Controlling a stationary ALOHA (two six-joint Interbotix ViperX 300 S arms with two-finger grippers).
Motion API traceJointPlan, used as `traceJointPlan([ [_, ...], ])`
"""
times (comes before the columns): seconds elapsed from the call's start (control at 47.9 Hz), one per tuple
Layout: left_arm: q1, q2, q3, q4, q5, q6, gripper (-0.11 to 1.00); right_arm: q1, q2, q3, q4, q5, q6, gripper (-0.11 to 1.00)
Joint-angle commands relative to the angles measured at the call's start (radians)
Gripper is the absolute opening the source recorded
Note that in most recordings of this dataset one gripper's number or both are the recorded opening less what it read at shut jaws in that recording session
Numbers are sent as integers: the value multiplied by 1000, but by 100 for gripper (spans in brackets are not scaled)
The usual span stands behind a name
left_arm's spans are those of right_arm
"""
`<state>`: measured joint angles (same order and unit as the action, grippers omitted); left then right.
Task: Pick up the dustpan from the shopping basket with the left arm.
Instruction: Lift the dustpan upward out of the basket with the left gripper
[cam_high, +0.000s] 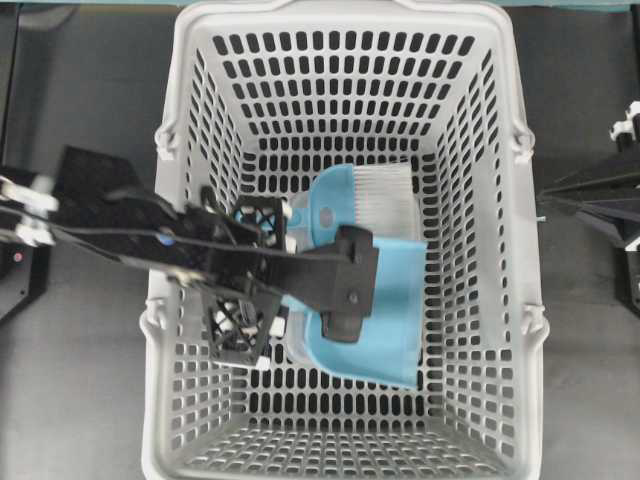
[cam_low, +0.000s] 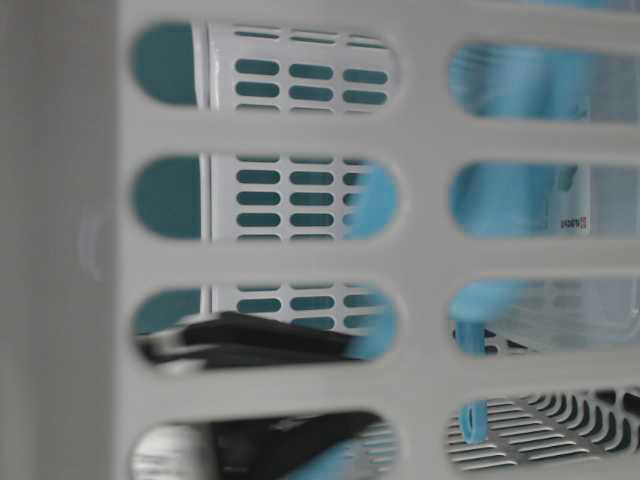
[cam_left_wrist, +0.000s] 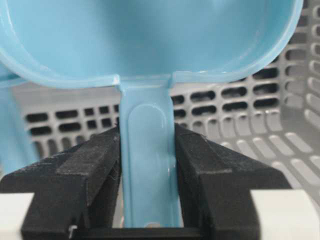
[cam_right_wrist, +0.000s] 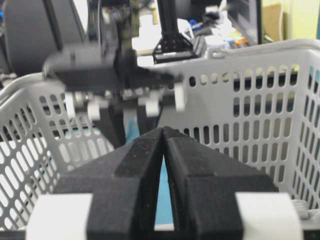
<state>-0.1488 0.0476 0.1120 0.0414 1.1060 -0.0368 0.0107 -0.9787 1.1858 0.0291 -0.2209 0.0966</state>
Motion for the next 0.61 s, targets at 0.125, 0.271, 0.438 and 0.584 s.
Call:
traceJointPlan([
  [0.125, 18, -124, -120, 3, 87, -6, 29, 0, -3, -8, 3, -5, 3, -1],
  [0.271, 35, -190, -155, 3, 97, -12, 29, 5, -9, -9, 3, -5, 3, -1],
  [0.438, 44, -227, -143, 3, 92, -14, 29, 11, -17, -8, 3, -5, 3, -1],
  [0.584, 43, -236, -120, 5, 66, -15, 29, 14, -18, -8, 3, -5, 3, -1],
])
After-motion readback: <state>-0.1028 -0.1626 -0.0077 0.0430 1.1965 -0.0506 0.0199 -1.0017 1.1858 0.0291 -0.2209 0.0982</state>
